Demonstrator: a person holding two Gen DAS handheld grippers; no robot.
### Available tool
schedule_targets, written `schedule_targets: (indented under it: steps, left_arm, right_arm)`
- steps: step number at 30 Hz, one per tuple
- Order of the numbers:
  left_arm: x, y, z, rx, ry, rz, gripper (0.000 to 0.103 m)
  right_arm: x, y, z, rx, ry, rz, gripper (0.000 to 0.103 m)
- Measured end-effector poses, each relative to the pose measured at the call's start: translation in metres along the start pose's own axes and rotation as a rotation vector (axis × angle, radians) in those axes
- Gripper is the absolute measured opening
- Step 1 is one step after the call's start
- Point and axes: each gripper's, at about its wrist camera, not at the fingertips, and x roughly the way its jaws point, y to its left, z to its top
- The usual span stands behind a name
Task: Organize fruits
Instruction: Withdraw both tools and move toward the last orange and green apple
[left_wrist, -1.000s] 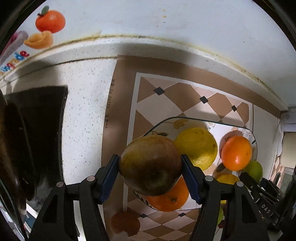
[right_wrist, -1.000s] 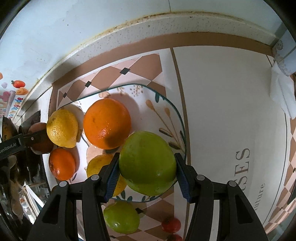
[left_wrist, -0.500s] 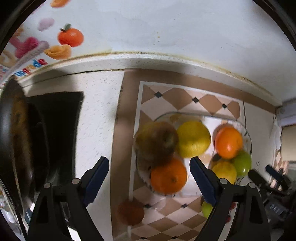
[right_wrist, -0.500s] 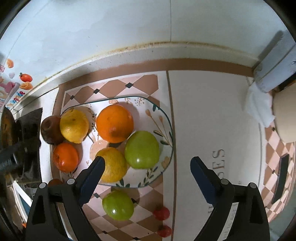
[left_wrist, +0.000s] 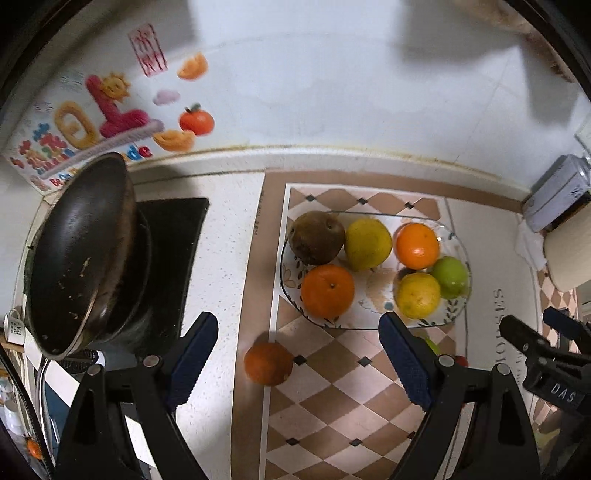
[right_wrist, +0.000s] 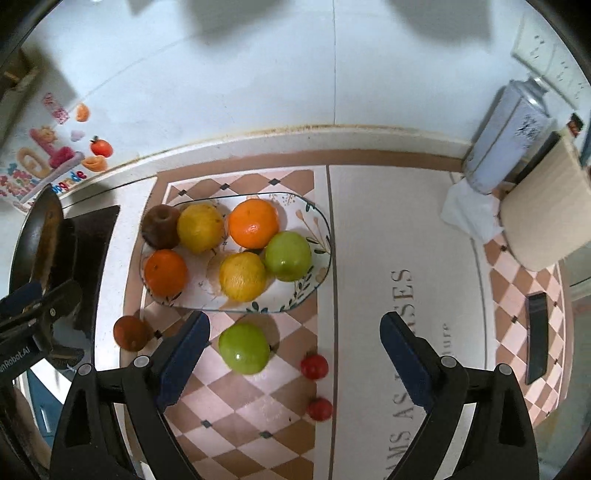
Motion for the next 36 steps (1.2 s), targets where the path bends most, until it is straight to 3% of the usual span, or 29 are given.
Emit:
schedule_targets:
  steps: [14, 25, 30, 32, 36]
  left_arm:
    - [-0.095, -0.007, -0.046, 0.016, -0.193, -0.041, 0.089]
    - [-0.13, -0.003, -0.07, 0.028, -0.249, -0.069, 0.089]
    - [-0.116, 0.008, -0.074, -0.009, -0.219, -0.047, 0.089]
    - [-0.103, 0.014, -0.074, -0.028, -0.185, -0.031, 0.089]
    - [-0.067, 0.029, -0.073, -0.065, -0.112, 0.025, 0.1]
  right_arm:
    - [-0.112, 0.012, -0.058, -0.042, -0.188, 0.009, 0.095]
    - [-0.156, 0.013, -0.072, -0.018, -0.25, 0.063, 0.095]
    - [-0.112, 0.014, -0.061, -0.007, -0.158, 0.094, 0.095]
    - [-0.075, 0.015, -0.055, -0.003, -0.078, 0.119, 0.095]
    - [0.004, 0.021, -0.049, 0.022, 0.06, 0.163, 0.095]
